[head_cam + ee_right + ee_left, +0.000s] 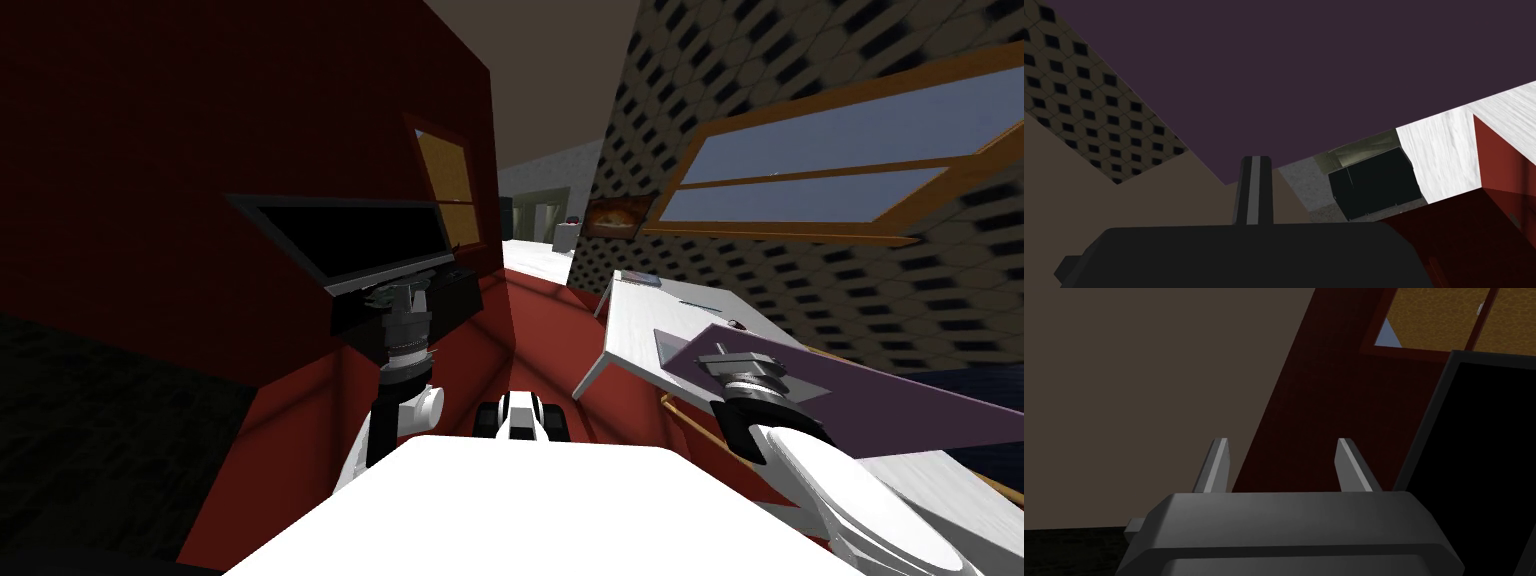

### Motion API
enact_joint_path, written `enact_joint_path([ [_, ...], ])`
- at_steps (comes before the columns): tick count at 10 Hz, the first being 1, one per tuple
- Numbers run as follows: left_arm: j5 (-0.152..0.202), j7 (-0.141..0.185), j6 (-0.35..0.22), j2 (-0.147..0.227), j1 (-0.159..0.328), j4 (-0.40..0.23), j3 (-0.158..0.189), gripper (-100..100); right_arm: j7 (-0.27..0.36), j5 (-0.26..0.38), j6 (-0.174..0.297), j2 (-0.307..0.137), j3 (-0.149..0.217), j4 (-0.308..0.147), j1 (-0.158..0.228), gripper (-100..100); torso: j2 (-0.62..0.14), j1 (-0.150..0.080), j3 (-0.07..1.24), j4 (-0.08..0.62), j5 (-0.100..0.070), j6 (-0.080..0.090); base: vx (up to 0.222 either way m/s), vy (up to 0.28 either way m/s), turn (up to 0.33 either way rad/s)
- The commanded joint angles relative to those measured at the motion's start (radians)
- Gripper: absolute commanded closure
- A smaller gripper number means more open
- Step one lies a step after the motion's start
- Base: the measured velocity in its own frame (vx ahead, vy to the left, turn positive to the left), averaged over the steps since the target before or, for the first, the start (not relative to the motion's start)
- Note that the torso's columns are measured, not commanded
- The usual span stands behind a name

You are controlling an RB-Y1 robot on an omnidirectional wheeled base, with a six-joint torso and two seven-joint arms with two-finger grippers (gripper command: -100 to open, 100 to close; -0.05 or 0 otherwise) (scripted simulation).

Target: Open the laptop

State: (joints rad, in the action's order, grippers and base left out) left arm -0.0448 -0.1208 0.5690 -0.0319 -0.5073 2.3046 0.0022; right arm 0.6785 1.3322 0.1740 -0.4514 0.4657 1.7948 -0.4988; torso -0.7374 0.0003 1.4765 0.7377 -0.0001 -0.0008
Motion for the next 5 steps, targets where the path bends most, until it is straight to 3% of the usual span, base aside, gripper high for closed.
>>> enact_joint_path([
  [1, 0.000, 0.000, 0.000, 0.000, 0.000, 0.000, 0.000, 0, -0.006, 0.040, -0.029, 0.040, -0.028, 0.058, -0.016, 100, -0.002, 0.001, -0.001, 0.001, 0.001, 0.001, 0.074, -0.028, -0.263],
  [3, 0.000, 0.000, 0.000, 0.000, 0.000, 0.000, 0.000, 0, -0.003, 0.050, -0.037, 0.054, -0.044, 0.084, -0.024, 100, -0.002, 0.001, -0.001, 0.001, 0.000, 0.000, 0.051, -0.017, -0.120],
  [5, 0.000, 0.000, 0.000, 0.000, 0.000, 0.000, 0.000, 0, 0.004, 0.071, -0.051, 0.083, -0.077, 0.137, -0.039, 100, 0.000, -0.001, 0.000, 0.000, 0.000, 0.001, 0.076, -0.033, -0.279],
])
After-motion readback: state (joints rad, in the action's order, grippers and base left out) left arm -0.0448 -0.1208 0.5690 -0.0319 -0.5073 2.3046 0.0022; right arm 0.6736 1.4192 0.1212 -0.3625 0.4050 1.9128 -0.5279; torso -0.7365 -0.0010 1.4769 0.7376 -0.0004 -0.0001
